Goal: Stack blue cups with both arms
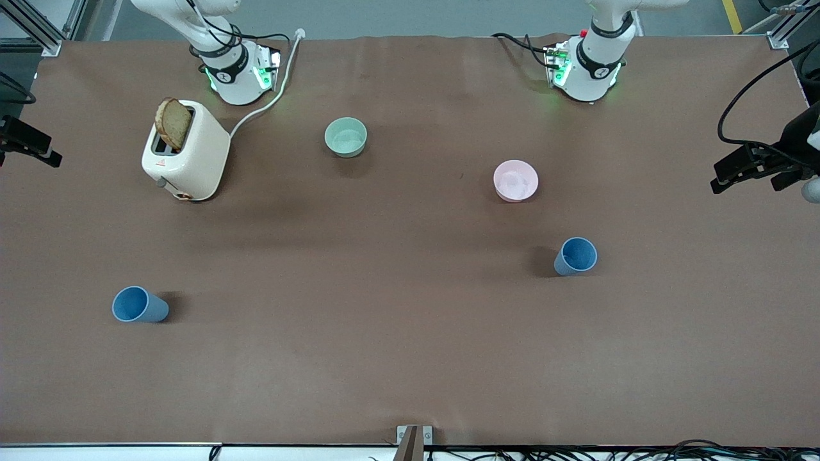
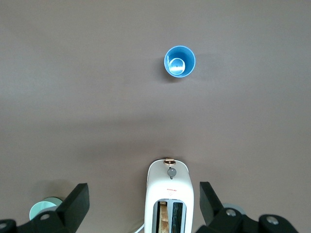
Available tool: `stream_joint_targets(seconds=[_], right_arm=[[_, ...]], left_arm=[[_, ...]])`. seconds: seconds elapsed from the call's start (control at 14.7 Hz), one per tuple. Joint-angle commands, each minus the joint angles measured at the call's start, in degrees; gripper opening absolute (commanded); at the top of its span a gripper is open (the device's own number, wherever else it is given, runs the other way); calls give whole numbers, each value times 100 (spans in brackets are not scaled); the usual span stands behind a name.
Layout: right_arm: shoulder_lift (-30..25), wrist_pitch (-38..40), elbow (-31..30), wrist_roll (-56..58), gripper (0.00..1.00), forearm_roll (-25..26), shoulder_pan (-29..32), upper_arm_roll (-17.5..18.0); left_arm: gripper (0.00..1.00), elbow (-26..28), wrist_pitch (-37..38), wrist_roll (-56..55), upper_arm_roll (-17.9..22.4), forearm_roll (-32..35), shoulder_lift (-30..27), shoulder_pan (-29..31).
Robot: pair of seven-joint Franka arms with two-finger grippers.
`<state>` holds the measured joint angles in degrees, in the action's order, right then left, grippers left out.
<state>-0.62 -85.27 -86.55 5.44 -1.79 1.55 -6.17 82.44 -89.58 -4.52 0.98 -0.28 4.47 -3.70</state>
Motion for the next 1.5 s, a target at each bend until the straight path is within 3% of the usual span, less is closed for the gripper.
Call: stream_joint_targets(seconds=[0.0,0.95,1.16,1.43], right_arm=[[27,10,59,-25,100,100,39,28],[246,-60,129,28,100,83,187,10],[684,-305,357,36,100,57,425,19],[1703,-1262,560,501,100,-206,829,19]], left_arm=[[100,-35,11,83,7,28,-77,10],[100,-26,11,83,25,-15,203,36],[100,-26,11,83,16,-25,239,-17],[100,27,29,135,25,-34,396,45]])
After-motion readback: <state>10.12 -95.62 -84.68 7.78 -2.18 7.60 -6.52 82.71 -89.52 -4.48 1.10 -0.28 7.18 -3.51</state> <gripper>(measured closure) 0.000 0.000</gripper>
